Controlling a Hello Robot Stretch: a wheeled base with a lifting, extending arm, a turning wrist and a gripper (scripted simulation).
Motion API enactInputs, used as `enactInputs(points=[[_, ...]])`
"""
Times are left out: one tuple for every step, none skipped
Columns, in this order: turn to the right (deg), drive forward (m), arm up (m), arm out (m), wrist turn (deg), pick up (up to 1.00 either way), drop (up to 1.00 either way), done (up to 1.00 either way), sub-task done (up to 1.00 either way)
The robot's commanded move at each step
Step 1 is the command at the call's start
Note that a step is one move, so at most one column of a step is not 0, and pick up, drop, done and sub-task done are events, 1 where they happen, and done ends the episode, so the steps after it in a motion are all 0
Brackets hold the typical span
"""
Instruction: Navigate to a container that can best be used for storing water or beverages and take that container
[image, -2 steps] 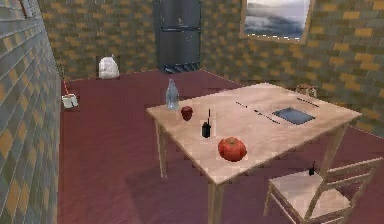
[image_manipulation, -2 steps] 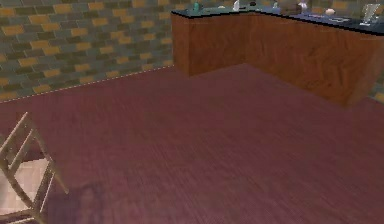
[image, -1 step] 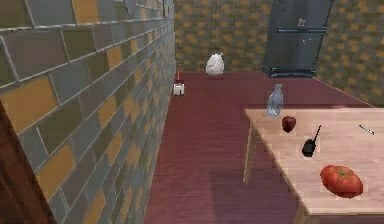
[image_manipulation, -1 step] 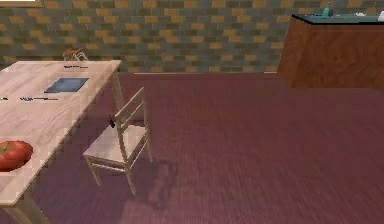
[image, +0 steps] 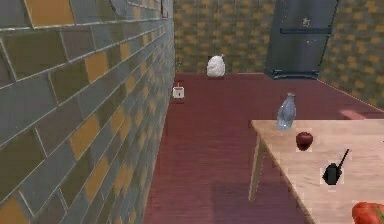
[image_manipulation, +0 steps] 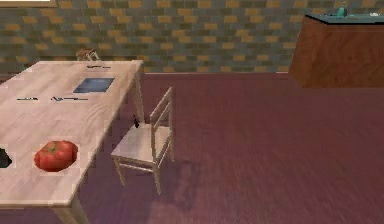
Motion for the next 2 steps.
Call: enactInputs(points=[[9.0, 0.0, 0.0, 0.0, 0.0, 0.0, 0.0, 0.0, 0.0], [0.0, 0.55, 0.0, 0.0, 0.0, 0.0, 0.0, 0.0, 0.0]])
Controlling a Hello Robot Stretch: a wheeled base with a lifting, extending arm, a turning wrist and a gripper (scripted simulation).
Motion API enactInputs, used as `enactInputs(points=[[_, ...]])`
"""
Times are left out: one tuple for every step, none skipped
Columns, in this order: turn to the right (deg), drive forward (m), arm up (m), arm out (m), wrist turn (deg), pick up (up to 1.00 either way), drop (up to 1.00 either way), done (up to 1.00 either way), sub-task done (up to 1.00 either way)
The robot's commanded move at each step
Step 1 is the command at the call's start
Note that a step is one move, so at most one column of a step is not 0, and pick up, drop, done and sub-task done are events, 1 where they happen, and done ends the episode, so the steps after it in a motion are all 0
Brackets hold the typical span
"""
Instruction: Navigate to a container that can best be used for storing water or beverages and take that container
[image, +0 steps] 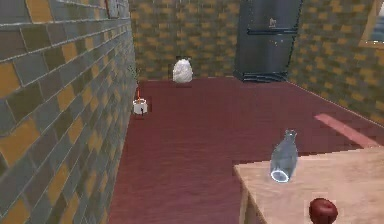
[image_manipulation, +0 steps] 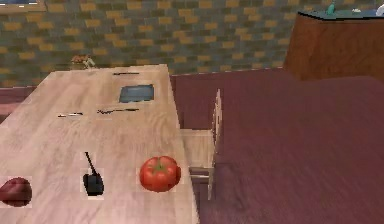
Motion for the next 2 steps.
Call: enactInputs(points=[[-45.0, 0.0, 0.0, 0.0, 0.0, 0.0, 0.0, 0.0, 0.0], [-15.0, 0.0, 0.0, 0.0, 0.0, 0.0, 0.0, 0.0, 0.0]])
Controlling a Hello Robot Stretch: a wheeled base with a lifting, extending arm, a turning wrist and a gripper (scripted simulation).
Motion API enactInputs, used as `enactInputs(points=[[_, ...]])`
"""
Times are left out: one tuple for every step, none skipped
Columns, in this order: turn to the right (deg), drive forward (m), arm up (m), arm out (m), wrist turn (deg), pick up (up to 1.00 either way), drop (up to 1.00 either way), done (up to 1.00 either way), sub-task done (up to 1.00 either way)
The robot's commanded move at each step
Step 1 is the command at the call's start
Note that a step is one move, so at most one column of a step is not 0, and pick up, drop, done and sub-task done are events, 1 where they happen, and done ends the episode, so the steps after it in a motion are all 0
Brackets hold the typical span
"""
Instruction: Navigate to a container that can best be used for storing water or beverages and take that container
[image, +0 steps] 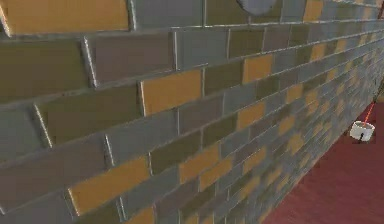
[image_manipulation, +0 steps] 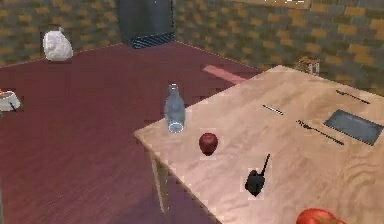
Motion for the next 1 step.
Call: enactInputs(points=[[45.0, 0.0, 0.0, 0.0, 0.0, 0.0, 0.0, 0.0, 0.0]])
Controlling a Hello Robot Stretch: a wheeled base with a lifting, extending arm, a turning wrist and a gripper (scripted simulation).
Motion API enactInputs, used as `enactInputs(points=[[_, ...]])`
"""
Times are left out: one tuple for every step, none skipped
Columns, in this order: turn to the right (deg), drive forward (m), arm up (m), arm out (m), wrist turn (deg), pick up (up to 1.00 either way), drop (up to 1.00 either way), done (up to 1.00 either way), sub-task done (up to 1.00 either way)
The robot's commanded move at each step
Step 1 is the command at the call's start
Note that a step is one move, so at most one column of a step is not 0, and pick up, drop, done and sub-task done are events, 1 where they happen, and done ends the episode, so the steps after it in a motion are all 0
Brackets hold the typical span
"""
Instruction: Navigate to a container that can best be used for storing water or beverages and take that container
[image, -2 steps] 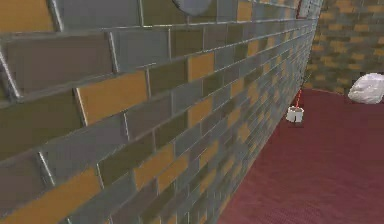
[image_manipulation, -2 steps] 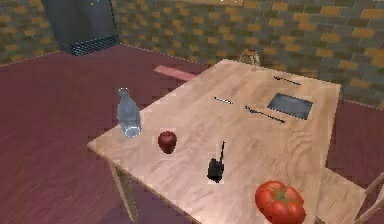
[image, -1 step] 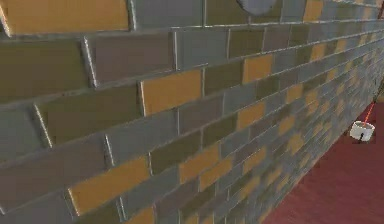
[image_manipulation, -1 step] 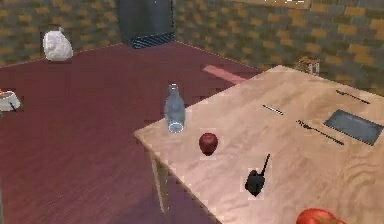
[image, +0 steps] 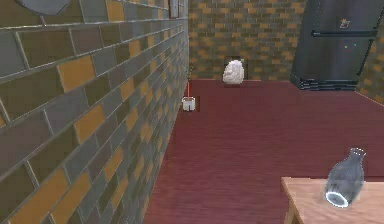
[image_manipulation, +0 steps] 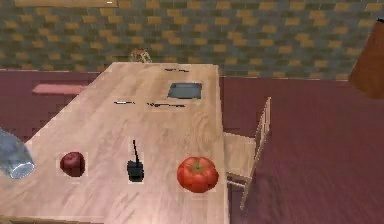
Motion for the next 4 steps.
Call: enactInputs(points=[[9.0, 0.0, 0.0, 0.0, 0.0, 0.0, 0.0, 0.0, 0.0], [0.0, 1.0, 0.0, 0.0, 0.0, 0.0, 0.0, 0.0, 0.0], [18.0, 0.0, 0.0, 0.0, 0.0, 0.0, 0.0, 0.0, 0.0], [0.0, 0.0, 0.5, 0.0, 0.0, 0.0, 0.0, 0.0, 0.0]])
